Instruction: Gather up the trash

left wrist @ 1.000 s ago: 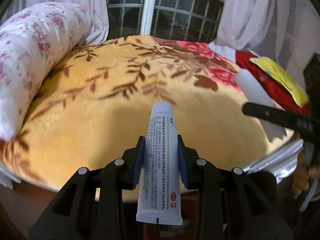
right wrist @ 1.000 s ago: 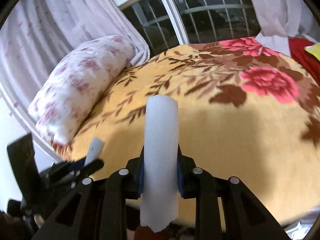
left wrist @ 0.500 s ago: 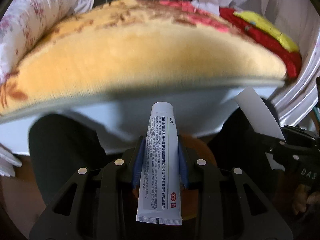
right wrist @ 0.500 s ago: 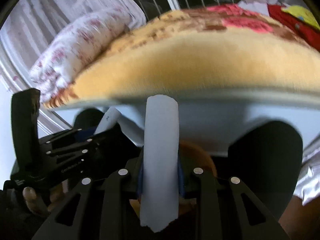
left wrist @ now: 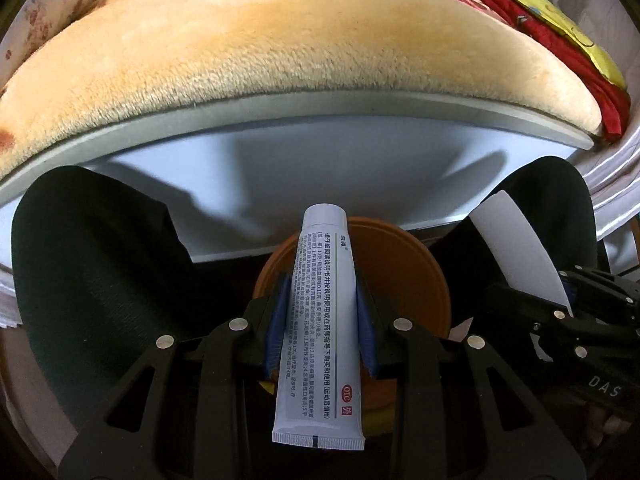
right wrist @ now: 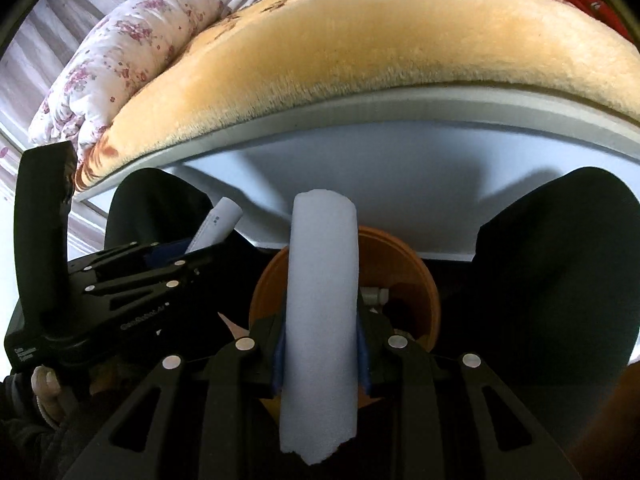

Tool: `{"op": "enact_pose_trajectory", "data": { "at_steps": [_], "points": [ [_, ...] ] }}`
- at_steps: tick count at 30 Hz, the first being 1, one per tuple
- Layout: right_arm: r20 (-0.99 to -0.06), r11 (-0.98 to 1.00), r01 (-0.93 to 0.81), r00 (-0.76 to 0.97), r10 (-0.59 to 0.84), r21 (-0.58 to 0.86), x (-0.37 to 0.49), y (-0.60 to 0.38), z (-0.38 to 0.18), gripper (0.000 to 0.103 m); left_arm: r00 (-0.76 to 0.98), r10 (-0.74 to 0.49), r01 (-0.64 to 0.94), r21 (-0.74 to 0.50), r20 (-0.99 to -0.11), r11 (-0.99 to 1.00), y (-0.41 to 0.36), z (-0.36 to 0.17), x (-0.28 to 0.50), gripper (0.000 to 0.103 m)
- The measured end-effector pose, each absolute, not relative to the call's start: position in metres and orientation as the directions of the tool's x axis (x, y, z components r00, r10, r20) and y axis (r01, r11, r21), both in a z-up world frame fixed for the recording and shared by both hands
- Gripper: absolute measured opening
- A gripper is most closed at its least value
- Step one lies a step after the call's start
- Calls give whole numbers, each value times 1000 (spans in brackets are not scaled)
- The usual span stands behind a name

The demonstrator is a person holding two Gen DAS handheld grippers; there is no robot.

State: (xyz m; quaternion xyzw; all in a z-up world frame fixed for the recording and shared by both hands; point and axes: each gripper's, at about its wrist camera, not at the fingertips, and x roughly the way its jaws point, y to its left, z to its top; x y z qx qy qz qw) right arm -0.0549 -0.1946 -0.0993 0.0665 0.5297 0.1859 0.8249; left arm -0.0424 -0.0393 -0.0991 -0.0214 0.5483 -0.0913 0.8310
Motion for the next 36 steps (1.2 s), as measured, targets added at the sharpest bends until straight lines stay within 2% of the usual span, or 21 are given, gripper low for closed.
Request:
{"op": "enact_pose_trajectory", "data": {
  "at_steps": [3, 5, 6, 7, 11, 16, 20, 22, 24, 28, 32, 36],
  "points": [
    [-855, 923, -234, 361, 374, 305, -53, -196, -102, 31, 370, -171, 122, -134, -913, 983, -41, -101, -40, 31],
    [-861, 926, -228, 353, 366, 300, -52, -196, -104, 50, 358, -156, 117, -122, -921, 986, -43, -103, -38, 37],
    [-863, 930, -221, 357, 357, 294, -51, -197, -105, 60, 352, -144, 113, -111, -925, 987, -44, -105, -37, 55],
    [-863, 933, -215, 363, 352, 290, -51, -196, -104, 60, 349, -134, 109, -102, -928, 989, -44, -107, -36, 66],
    [-859, 936, -194, 376, 348, 294, -51, -201, -103, 63, 338, -127, 107, -96, -932, 990, -44, -108, -36, 67],
    [-850, 941, -166, 404, 338, 295, -54, -210, -99, 79, 338, -129, 100, -100, -932, 990, -41, -106, -37, 67],
    [-831, 949, -157, 458, 316, 274, -58, -216, -85, 86, 380, -140, 99, -111, -914, 989, -37, -95, -39, 67],
    [-808, 956, -147, 511, 292, 252, -60, -221, -70, 98, 428, -161, 110, -125, -890, 986, -35, -82, -42, 69],
    [-771, 965, -127, 581, 261, 231, -60, -227, -52, 98, 498, -169, 116, -128, -851, 985, -32, -63, -43, 79],
    [-696, 989, -90, 703, 145, 115, -54, -231, -16, 98, 660, -144, 104, -100, -737, 989, -24, -22, -52, 91],
    [-641, 996, -73, 762, 87, 49, -50, -225, 3, 98, 740, -107, 71, -80, -664, 994, -17, 8, -53, 93],
    [-615, 997, -65, 785, 71, 31, -50, -222, 8, 98, 746, -109, 41, -118, -657, 992, -8, 19, -49, 93]
  ]
}}
